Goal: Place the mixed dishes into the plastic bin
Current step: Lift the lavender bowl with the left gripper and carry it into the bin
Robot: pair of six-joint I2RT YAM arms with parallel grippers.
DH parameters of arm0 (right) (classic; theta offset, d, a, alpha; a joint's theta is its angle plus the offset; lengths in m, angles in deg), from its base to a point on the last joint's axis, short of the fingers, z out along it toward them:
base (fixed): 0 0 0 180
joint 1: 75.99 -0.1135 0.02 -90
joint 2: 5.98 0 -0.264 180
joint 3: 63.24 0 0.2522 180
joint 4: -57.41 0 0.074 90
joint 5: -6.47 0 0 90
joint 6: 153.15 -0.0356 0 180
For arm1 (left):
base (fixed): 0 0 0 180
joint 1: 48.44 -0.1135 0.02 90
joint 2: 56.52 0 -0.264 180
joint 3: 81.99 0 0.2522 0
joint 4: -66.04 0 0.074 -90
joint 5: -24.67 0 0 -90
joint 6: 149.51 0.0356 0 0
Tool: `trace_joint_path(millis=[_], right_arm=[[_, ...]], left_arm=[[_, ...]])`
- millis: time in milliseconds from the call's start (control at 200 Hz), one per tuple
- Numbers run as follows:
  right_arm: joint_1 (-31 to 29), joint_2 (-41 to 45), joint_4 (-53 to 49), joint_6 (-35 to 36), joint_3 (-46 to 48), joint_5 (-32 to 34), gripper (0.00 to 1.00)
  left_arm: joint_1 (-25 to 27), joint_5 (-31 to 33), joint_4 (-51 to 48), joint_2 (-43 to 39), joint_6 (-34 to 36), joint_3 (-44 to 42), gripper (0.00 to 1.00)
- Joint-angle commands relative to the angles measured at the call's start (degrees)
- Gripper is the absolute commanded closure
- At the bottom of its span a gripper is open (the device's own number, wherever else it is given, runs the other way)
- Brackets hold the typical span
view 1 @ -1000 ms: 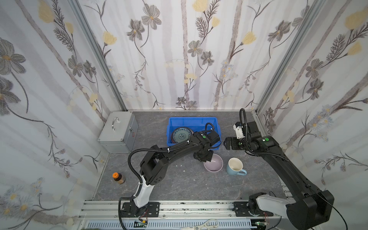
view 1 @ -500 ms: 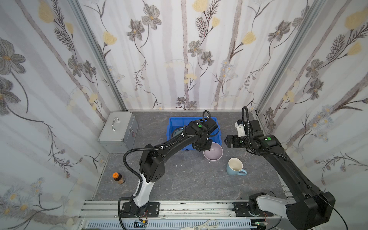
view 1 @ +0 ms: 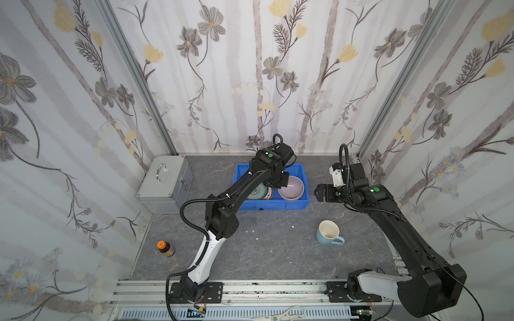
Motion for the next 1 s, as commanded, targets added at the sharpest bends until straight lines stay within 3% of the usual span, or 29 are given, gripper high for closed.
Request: trace_joint_path(millis=[0,615,994], right_arm=[[0.02,-1.00,1.71,-0.52,-0.98,-0.65,0.00],[0.07,-5.42,1.82,-2.53,-3.93,0.55,0.00],[0.04,-6.41,1.06,-3.76,-4.20,1.85,0.00]], left_arm=[[-1.75,-1.02,-2.00,3.26,0.21,5.11,1.00],[-6.95,-6.67,11.58,15.01,-5.44,6.96,1.00],[-8.28,-6.01,15.69,18.37,-7.42,7.58,0.99]])
